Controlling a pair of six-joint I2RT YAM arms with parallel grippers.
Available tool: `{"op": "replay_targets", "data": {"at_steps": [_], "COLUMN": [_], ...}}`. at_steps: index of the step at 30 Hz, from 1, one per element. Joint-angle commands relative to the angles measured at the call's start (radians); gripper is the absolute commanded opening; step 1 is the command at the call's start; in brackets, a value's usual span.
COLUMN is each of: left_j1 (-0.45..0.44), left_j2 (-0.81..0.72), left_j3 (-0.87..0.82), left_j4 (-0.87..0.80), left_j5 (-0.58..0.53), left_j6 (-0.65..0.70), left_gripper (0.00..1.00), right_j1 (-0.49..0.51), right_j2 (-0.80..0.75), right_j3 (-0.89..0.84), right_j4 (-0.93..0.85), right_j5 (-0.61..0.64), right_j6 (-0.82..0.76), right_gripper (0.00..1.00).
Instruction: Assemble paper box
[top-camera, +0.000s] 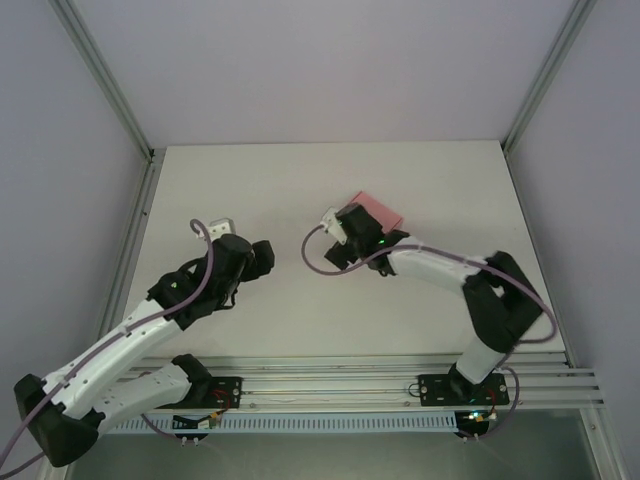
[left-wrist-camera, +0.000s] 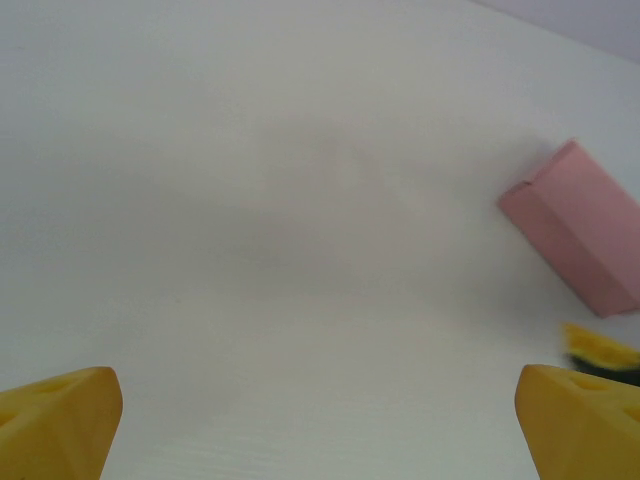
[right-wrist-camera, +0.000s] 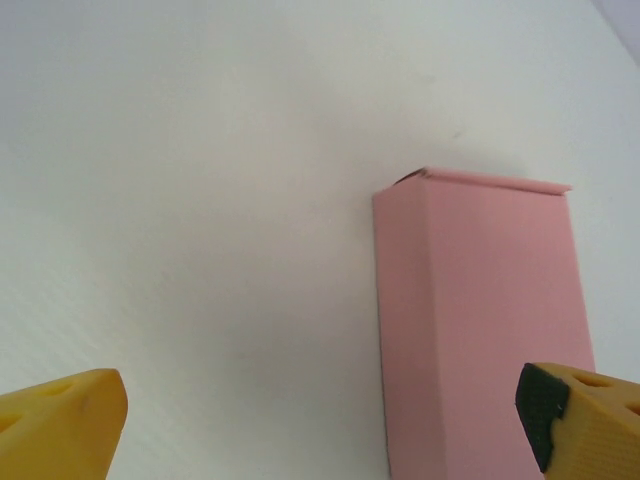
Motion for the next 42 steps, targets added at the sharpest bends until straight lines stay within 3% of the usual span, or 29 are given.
{"op": "replay_targets", "data": {"at_steps": [1,5,7,9,11,15,16,18,20,22,24,26,27,28,29,31,42], "left_j1": [0.102,0.301,0.4,0.502,0.561,0.577,0.578,0.584,0.583,0.587,0.589,0.586,0.594,0.604,0.604,0.611,0.608], "left_j2": [0.041,0.12,0.16,0.221,0.3,0.436,0.468,0.475,0.506,0.585,0.599,0.689,0.638,0.665,0.682,0.656,0.667], "left_j3": [0.007,-0.075,-0.133,-0.197,-0.243,-0.36,-0.406,-0.431,-0.489,-0.536,-0.536,-0.513,-0.475,-0.473,-0.504,-0.494,-0.491], "left_j4": [0.039,0.234,0.369,0.521,0.641,1.001,1.15,1.238,1.425,1.601,1.574,1.661,1.485,1.541,1.63,1.561,1.577], "left_j5": [-0.086,-0.145,-0.11,-0.064,-0.11,-0.153,-0.129,-0.029,0.075,0.118,0.235,0.226,0.253,0.261,0.258,0.249,0.252], "left_j6": [0.056,0.164,0.211,0.245,0.278,0.41,0.457,0.488,0.56,0.593,0.617,0.639,0.61,0.619,0.623,0.6,0.611], "left_gripper": [0.99,1.0,1.0,1.0,1.0,1.0,1.0,1.0,1.0,1.0,1.0,1.0,1.0,1.0,1.0,1.0,1.0], "right_j1": [-0.138,-0.369,-0.502,-0.622,-0.689,-0.704,-0.704,-0.704,-0.707,-0.708,-0.706,-0.708,-0.709,-0.719,-0.72,-0.719,-0.718], "right_j2": [-0.13,-0.289,-0.333,-0.354,-0.361,-0.306,-0.271,-0.242,-0.204,-0.136,-0.024,-0.074,-0.045,-0.069,-0.061,-0.066,-0.057], "right_j3": [-0.047,-0.231,-0.303,-0.358,-0.44,-0.605,-0.63,-0.623,-0.696,-0.737,-0.761,-0.686,-0.651,-0.652,-0.652,-0.657,-0.655], "right_j4": [-0.054,0.08,0.128,0.16,0.285,0.647,0.725,0.761,1.001,1.121,1.304,1.065,1.052,1.007,1.026,1.026,1.04], "right_j5": [-0.194,-0.218,-0.25,-0.295,-0.287,-0.289,-0.309,-0.367,-0.423,-0.432,-0.468,-0.415,-0.389,-0.377,-0.369,-0.37,-0.387], "right_j6": [0.297,0.467,0.524,0.554,0.527,0.428,0.427,0.421,0.421,0.411,0.405,0.419,0.442,0.453,0.454,0.453,0.446], "right_gripper": [1.0,1.0,1.0,1.0,1.0,1.0,1.0,1.0,1.0,1.0,1.0,1.0,1.0,1.0,1.0,1.0,1.0]}}
